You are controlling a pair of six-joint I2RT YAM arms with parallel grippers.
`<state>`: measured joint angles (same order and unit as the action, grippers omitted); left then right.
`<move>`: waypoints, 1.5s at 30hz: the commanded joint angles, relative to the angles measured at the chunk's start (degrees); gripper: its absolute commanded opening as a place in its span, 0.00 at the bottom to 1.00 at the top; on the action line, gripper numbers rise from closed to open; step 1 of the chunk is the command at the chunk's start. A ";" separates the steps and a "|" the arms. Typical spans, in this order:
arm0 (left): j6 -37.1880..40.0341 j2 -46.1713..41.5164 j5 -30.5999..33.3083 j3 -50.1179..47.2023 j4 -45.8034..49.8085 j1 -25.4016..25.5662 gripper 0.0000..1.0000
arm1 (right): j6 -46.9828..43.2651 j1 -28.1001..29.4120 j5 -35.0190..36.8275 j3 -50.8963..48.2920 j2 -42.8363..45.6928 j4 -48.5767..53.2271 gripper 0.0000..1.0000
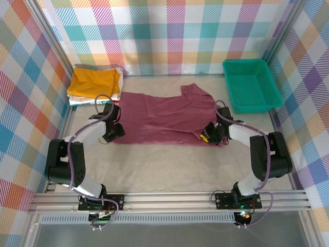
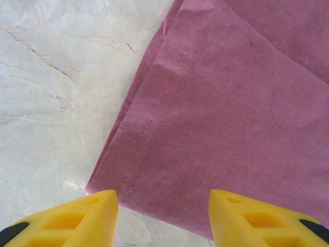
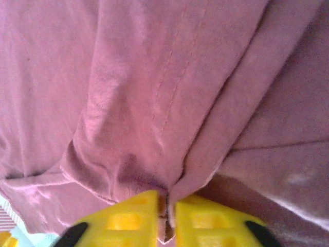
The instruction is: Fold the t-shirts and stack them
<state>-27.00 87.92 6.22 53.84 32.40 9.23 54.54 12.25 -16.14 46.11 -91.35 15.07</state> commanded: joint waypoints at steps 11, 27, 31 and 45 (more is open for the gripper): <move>-1.98 -0.43 1.14 -1.35 -0.84 -0.18 0.50 | -6.97 0.71 7.20 14.04 -1.70 7.40 0.00; -1.12 0.82 2.63 -1.48 -0.90 -0.19 0.50 | -15.36 4.77 10.21 39.68 -21.39 13.83 0.00; -1.05 1.90 2.30 -1.55 -1.42 -0.19 0.50 | -16.09 5.14 11.04 43.93 -24.73 15.33 0.00; -0.77 3.58 2.21 2.57 -2.23 -0.27 0.54 | -18.51 5.16 12.10 49.30 -23.76 20.76 0.35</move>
<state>-28.01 92.42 7.62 53.87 30.89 9.23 37.23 17.28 -4.49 96.20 -119.48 32.75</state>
